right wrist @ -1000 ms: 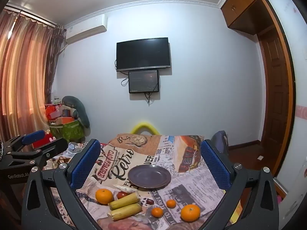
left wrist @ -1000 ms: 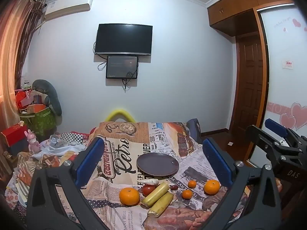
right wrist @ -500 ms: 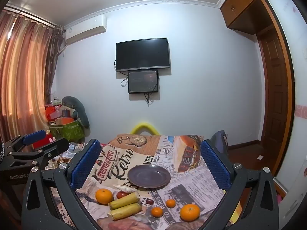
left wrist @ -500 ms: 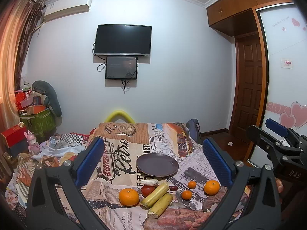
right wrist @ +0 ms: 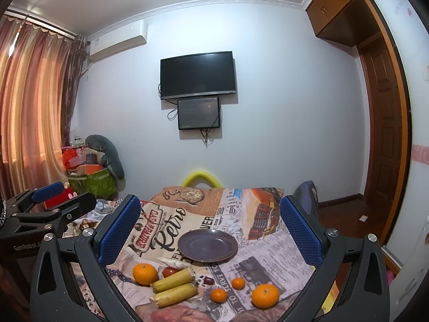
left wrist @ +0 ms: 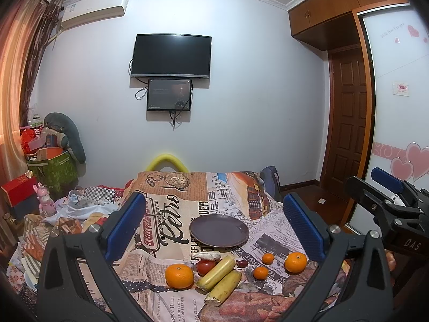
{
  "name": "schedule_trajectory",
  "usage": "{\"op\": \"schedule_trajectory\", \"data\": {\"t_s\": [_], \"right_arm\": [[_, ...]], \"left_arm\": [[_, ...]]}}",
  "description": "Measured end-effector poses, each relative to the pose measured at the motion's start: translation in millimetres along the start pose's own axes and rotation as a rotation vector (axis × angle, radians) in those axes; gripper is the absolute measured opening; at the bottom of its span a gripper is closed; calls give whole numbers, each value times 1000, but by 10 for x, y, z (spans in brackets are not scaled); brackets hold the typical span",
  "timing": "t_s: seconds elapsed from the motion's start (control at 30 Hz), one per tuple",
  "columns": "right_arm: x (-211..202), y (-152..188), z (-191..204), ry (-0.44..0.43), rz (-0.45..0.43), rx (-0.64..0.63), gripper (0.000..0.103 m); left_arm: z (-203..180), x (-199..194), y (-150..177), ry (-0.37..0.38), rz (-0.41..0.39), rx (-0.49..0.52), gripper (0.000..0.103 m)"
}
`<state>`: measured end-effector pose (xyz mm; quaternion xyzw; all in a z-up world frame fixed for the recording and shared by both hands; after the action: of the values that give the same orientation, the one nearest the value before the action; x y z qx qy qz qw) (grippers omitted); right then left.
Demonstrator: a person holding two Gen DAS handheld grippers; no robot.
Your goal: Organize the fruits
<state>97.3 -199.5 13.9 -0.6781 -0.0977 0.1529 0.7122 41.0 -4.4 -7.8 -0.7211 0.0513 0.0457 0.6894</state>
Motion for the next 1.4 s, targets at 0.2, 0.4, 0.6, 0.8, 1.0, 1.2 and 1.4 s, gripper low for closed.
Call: {"op": "schedule_trajectory", "data": {"t_s": [0.2, 0.4, 0.6, 0.8, 1.0, 1.2, 1.4], "right_arm": [[-9, 7, -12, 1, 0, 0, 103], [-9, 10, -11, 1, -1, -1, 103], [-10, 11, -14, 2, 1, 0, 103], [-8, 14, -8, 2, 2, 0, 103], [-1, 30, -4, -2, 5, 3, 103], [2, 25, -7, -1, 5, 3, 103], [3, 30, -2, -3, 7, 4, 103]], "left_arm": [[-2, 9, 0, -4, -1, 4, 103], [-18, 17, 12, -3, -1, 5, 103], [-24, 6, 20, -1, -3, 8, 103], [-33, 15, 23, 2, 0, 5, 103], [-34, 17, 20, 2, -1, 7, 103], [-35, 12, 17, 2, -2, 8, 103], [-39, 12, 13, 1, -2, 8, 103]]}}
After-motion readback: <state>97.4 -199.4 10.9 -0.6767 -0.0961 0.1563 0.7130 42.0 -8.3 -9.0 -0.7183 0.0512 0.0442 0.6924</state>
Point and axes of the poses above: each gripper's, at about its wrist camera, not at the fingertips, and x roughly the way its jaws point, z to its left, y to its underside, the point moved 4 cm from there along x, roughly the way its jaws point, and after that the axes turned 4 degrees about -z, right-handed, at the moved point
